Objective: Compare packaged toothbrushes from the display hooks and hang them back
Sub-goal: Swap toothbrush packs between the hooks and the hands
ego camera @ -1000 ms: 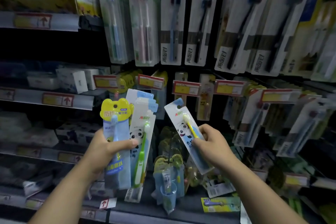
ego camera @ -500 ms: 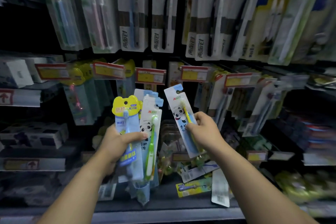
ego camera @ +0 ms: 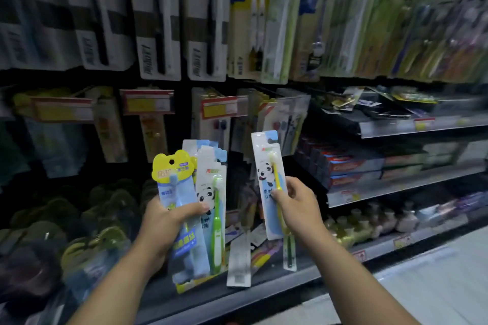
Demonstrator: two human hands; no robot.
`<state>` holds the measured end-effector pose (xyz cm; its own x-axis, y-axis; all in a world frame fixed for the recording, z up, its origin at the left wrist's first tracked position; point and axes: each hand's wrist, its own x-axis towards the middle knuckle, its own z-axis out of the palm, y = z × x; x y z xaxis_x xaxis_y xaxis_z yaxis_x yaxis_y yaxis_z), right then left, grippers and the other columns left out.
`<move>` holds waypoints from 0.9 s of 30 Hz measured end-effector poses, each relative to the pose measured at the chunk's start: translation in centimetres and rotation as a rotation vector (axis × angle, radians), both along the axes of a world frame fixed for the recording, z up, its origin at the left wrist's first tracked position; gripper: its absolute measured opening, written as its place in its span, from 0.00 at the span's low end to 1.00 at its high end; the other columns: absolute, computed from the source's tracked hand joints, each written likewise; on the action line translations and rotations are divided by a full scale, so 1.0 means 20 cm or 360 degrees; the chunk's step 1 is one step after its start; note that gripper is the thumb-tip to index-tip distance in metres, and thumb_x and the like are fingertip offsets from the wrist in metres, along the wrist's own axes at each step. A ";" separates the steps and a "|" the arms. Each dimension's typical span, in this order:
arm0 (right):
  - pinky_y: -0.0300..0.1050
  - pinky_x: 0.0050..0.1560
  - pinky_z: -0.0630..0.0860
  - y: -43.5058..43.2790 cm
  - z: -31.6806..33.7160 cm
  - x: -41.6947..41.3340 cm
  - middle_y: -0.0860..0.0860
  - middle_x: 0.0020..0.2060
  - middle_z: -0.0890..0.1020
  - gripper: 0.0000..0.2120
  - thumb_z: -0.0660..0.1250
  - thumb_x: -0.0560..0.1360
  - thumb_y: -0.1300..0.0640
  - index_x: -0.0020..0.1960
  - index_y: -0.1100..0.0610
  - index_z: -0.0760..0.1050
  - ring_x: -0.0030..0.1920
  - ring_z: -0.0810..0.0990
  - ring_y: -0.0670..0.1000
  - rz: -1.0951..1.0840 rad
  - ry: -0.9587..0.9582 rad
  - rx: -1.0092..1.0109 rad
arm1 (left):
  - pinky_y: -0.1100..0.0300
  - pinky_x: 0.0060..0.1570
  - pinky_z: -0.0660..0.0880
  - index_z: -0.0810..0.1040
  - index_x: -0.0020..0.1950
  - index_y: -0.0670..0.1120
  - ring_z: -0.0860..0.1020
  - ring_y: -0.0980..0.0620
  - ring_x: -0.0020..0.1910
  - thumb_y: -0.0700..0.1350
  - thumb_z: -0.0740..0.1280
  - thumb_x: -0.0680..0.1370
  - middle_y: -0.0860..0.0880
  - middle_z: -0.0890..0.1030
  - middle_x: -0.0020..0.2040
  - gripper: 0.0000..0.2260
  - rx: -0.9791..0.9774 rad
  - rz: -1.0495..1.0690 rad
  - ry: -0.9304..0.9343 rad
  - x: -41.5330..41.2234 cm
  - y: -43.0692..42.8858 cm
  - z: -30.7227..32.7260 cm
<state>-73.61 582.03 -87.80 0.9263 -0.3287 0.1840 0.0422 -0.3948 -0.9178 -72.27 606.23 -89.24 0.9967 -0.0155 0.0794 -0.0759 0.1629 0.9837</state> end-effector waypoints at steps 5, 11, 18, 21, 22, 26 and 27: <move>0.37 0.34 0.73 -0.32 -0.07 -0.03 0.46 0.45 0.82 0.05 0.63 0.84 0.56 0.56 0.48 0.77 0.41 0.80 0.46 -0.0152 -0.0098 0.0100 | 0.49 0.44 0.85 0.85 0.55 0.41 0.87 0.40 0.47 0.29 0.75 0.71 0.42 0.88 0.49 0.15 -0.0023 -0.0098 -0.0025 0.03 -0.43 0.04; 0.44 0.33 0.70 -0.54 0.01 0.42 0.52 0.42 0.81 0.04 0.62 0.83 0.59 0.53 0.52 0.75 0.36 0.75 0.50 -0.0266 -0.0068 0.0103 | 0.46 0.50 0.83 0.86 0.52 0.45 0.88 0.41 0.47 0.36 0.80 0.64 0.43 0.89 0.49 0.17 0.0048 -0.0169 -0.0052 0.24 -0.67 0.01; 0.44 0.33 0.68 -0.74 0.00 0.34 0.53 0.41 0.79 0.05 0.62 0.83 0.60 0.49 0.52 0.73 0.35 0.74 0.49 -0.0253 -0.0021 0.0031 | 0.43 0.53 0.83 0.86 0.55 0.45 0.87 0.41 0.49 0.41 0.80 0.63 0.44 0.89 0.50 0.21 0.0196 -0.0263 -0.0074 0.25 -0.77 0.05; 0.44 0.31 0.67 -0.79 0.01 0.31 0.52 0.37 0.78 0.07 0.62 0.82 0.61 0.46 0.52 0.71 0.32 0.72 0.50 -0.0291 -0.0132 0.0003 | 0.41 0.56 0.82 0.86 0.56 0.46 0.87 0.43 0.50 0.41 0.80 0.63 0.45 0.89 0.51 0.21 0.0211 -0.0269 -0.0104 0.23 -0.80 0.08; 0.44 0.30 0.67 -0.80 0.03 0.31 0.52 0.36 0.77 0.07 0.62 0.81 0.61 0.46 0.52 0.71 0.31 0.72 0.49 -0.0315 -0.0170 -0.0003 | 0.41 0.56 0.82 0.86 0.55 0.46 0.88 0.43 0.49 0.42 0.80 0.62 0.45 0.89 0.51 0.21 0.0216 -0.0259 -0.0113 0.24 -0.80 0.08; 0.43 0.28 0.66 -0.78 0.13 0.38 0.49 0.34 0.75 0.05 0.62 0.81 0.59 0.46 0.53 0.71 0.29 0.70 0.47 -0.0405 -0.0286 0.0016 | 0.40 0.53 0.83 0.86 0.53 0.45 0.88 0.41 0.46 0.42 0.80 0.61 0.43 0.89 0.48 0.21 0.0183 -0.0206 -0.0053 0.26 -0.79 0.06; 0.45 0.29 0.66 -0.77 0.15 0.41 0.49 0.33 0.75 0.05 0.62 0.80 0.59 0.45 0.53 0.71 0.29 0.70 0.48 -0.0421 -0.0300 0.0013 | 0.40 0.52 0.83 0.86 0.53 0.45 0.88 0.40 0.45 0.42 0.80 0.61 0.43 0.89 0.48 0.21 0.0176 -0.0213 -0.0038 0.27 -0.79 0.05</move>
<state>-65.47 566.61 -84.79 0.7584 -0.5560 0.3403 0.1083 -0.4073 -0.9068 -66.91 590.38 -88.22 0.9830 -0.1577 0.0938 -0.0846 0.0642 0.9943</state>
